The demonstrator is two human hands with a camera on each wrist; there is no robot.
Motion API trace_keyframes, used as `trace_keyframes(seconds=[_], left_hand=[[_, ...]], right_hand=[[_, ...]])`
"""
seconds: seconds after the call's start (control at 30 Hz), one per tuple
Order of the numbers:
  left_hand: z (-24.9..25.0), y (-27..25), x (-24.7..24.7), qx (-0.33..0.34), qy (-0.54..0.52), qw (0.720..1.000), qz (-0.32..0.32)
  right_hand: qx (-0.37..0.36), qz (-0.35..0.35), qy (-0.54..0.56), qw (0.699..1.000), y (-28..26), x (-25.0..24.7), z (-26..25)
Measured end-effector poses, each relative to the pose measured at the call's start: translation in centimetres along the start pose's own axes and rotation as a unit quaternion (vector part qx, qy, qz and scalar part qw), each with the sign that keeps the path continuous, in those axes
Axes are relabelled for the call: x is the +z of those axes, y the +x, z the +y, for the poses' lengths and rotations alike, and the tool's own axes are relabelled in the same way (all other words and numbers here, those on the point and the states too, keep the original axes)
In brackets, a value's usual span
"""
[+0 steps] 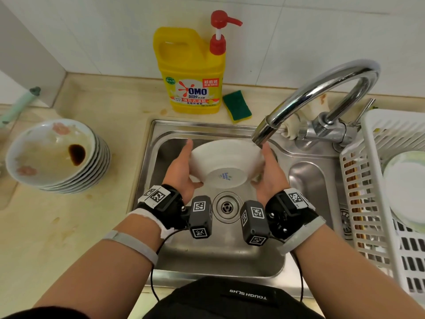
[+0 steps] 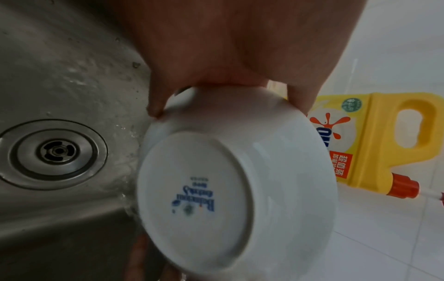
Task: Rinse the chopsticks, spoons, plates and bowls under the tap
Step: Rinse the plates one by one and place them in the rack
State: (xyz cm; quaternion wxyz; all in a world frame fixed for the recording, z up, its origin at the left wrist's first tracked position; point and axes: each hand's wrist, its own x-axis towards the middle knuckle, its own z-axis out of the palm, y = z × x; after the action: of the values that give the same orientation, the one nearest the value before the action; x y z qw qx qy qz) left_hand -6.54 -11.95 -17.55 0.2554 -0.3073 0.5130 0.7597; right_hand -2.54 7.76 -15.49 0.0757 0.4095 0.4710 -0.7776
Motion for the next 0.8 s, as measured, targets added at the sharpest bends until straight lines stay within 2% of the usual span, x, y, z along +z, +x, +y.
trace_keyframes(seconds=[0.2, 0.3, 0.37, 0.6, 0.8], left_hand=[[-1.1, 0.3, 0.4, 0.015, -0.015, 1.0, -0.019], [-1.5, 0.5, 0.1, -0.003, -0.049, 0.999, -0.012], [-1.6, 0.4, 0.1, -0.011, -0.018, 1.0, -0.013], [-0.7, -0.6, -0.4, -0.016, 0.093, 0.994, -0.046], [-1.4, -0.7, -1.1, -0.036, 0.21, 0.974, -0.08]], right_hand=[[-0.031, -0.013, 0.038, 0.999, 0.6, -0.7, 0.4], [-0.056, -0.03, 0.041, 0.997, 0.9, -1.0, 0.6], [-0.053, -0.04, 0.022, 0.998, 0.9, -1.4, 0.8], [-0.082, -0.07, -0.143, 0.984, 0.1, -2.1, 1.0], [-0.08, -0.056, -0.162, 0.982, 0.4, -2.3, 0.5]])
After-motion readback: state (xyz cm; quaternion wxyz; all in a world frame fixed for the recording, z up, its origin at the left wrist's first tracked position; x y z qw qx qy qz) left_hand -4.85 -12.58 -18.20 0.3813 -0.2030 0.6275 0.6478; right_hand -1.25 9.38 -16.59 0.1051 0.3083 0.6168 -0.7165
